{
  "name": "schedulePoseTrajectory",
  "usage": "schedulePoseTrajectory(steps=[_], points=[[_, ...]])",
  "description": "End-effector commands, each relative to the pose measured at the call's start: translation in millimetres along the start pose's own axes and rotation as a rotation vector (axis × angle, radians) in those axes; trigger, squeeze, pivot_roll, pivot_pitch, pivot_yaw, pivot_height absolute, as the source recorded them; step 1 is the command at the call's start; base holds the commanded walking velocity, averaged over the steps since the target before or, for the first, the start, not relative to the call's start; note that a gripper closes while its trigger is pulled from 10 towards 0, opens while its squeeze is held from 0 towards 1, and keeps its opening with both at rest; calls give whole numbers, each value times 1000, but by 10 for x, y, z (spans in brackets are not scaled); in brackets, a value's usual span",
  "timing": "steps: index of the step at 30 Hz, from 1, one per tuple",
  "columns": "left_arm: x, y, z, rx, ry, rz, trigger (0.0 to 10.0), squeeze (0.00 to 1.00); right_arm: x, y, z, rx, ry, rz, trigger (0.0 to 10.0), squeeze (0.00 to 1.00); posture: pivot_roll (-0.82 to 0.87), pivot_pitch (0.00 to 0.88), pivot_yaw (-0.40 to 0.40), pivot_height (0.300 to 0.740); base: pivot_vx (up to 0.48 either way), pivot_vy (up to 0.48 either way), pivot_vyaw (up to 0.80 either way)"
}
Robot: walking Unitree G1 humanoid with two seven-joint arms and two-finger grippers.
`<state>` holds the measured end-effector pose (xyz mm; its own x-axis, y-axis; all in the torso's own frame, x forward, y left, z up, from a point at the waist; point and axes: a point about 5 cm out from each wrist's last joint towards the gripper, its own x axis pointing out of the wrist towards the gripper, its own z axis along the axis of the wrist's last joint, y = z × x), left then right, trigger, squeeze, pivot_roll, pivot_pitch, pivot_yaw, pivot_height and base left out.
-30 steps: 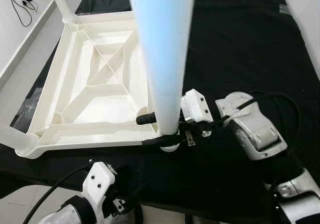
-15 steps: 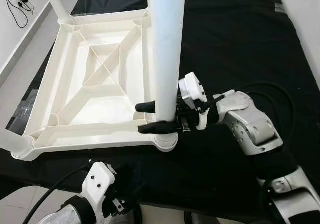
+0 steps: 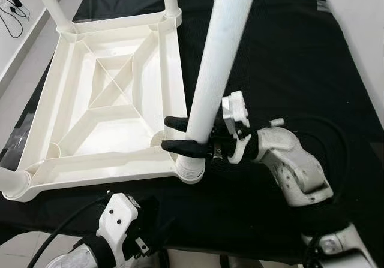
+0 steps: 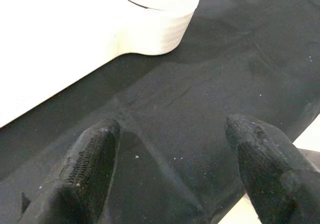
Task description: Building children table
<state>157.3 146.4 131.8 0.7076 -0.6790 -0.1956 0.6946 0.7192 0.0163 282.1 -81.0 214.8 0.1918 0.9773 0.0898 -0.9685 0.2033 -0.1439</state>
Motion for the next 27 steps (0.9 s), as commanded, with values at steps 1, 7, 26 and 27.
schedulePoseTrajectory(steps=[1,7,26,27], points=[[-25,-13,-49,-16,24,-1,10000,0,-71,108,-450,75,201,-116,10000,0,95,324,33,740,0,0,0],[-22,-4,-48,-17,23,-2,10000,0,-51,316,-490,43,200,-169,10000,0,88,324,41,740,0,0,0],[-8,-2,-47,-16,18,1,10000,0,-117,316,-436,-59,364,-13,10000,0,88,319,30,740,0,0,0],[-9,-4,-47,-16,17,2,10000,0,-117,319,-431,-50,371,-2,10000,0,88,319,29,740,0,0,0]])
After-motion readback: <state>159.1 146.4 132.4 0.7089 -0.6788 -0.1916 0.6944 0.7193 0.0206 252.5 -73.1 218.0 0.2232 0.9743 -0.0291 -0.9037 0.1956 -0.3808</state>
